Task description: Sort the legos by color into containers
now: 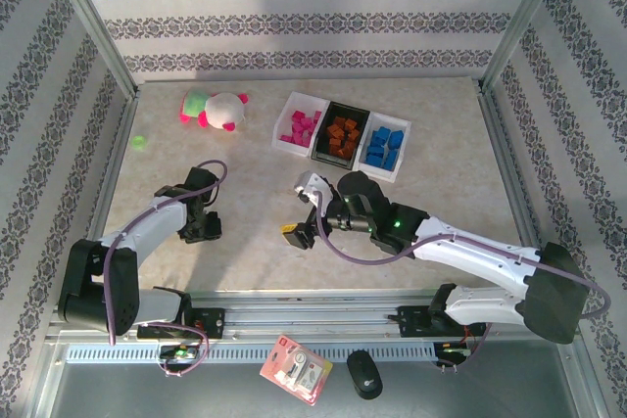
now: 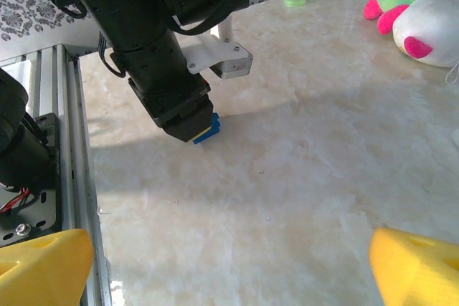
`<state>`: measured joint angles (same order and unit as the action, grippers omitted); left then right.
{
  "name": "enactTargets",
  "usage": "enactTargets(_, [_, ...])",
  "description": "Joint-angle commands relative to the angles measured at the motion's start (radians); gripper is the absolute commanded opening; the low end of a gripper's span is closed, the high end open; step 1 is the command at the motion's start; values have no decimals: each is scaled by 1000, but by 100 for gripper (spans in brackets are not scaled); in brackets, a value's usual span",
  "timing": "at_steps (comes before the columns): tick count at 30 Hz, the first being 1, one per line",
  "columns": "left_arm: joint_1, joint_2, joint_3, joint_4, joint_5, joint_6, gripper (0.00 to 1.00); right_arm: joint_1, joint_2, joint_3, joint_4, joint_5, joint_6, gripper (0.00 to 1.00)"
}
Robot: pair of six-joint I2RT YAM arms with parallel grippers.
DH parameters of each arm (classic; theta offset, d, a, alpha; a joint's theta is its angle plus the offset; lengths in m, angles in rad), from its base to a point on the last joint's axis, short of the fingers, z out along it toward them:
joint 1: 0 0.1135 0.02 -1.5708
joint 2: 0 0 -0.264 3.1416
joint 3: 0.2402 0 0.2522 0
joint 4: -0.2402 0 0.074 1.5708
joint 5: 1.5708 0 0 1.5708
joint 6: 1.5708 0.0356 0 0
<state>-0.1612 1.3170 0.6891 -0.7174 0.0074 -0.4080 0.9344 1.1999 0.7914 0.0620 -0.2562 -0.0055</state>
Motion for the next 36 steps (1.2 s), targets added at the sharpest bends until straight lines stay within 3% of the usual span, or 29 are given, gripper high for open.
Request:
enactTargets(1, [11,-30,15,14,-1,-2,24,12,-35,-10,32,10,7,98])
enactTargets(6, [-55,-54,94,11,11,-45,24,11,-65,-17,24,30,2,98])
enactTargets(12, [-223,22,284,28,-20,-73,24,-15,-123,-34,12,94,-5,98])
enactTargets(17, [-363,179,482,65,-30,-56,24,-50,-213,-62,-28,154,-4,98])
enactTargets(25, [-502,482,874,101,-8,11,24,-122,-381,-129,-123,269,-2,98])
enactTargets(36, [-572,904,1427,75,24,87,24,-221,-518,-201,-216,398,58,98])
